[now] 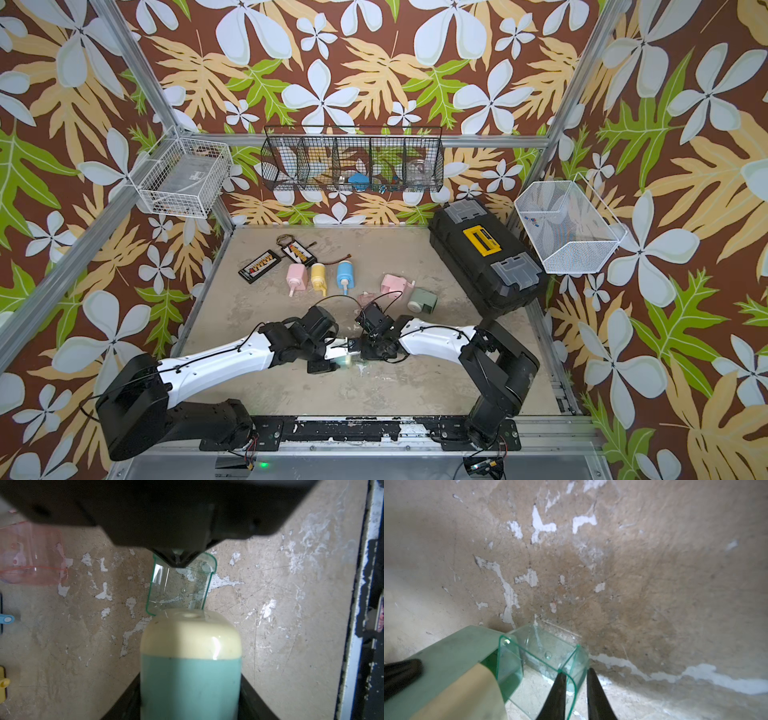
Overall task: Put the tray back into the pencil sharpener
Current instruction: Close the container of the pencil sharpener.
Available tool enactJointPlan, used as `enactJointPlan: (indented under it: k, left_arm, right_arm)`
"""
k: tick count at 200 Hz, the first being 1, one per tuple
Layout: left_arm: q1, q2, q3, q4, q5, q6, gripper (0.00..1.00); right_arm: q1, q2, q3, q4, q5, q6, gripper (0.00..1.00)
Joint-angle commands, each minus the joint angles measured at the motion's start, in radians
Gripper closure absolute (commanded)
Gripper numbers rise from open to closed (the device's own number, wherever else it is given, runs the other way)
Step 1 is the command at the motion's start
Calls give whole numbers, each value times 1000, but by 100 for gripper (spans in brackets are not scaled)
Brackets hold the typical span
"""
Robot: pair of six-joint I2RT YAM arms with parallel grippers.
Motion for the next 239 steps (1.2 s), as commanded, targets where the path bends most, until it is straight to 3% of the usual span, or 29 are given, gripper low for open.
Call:
enactJointPlan:
  k: [1,147,210,239]
  left_arm:
    - [-1,10,-6,2,-47,2,50]
    - [-1,5,-12,-17,26,6,50]
    - [-1,-6,-31,-6,-11,-3,52]
    - [-1,-5,-33,-4,-11,-5,52]
  right_arm:
    - [5,1,-6,44,-19,-19,80]
    - [2,15,-13,185,-102,-4,77]
    - [-63,-191,-139,207,-96,18,61]
    - [-84,-183,-193,184,-79,36,67]
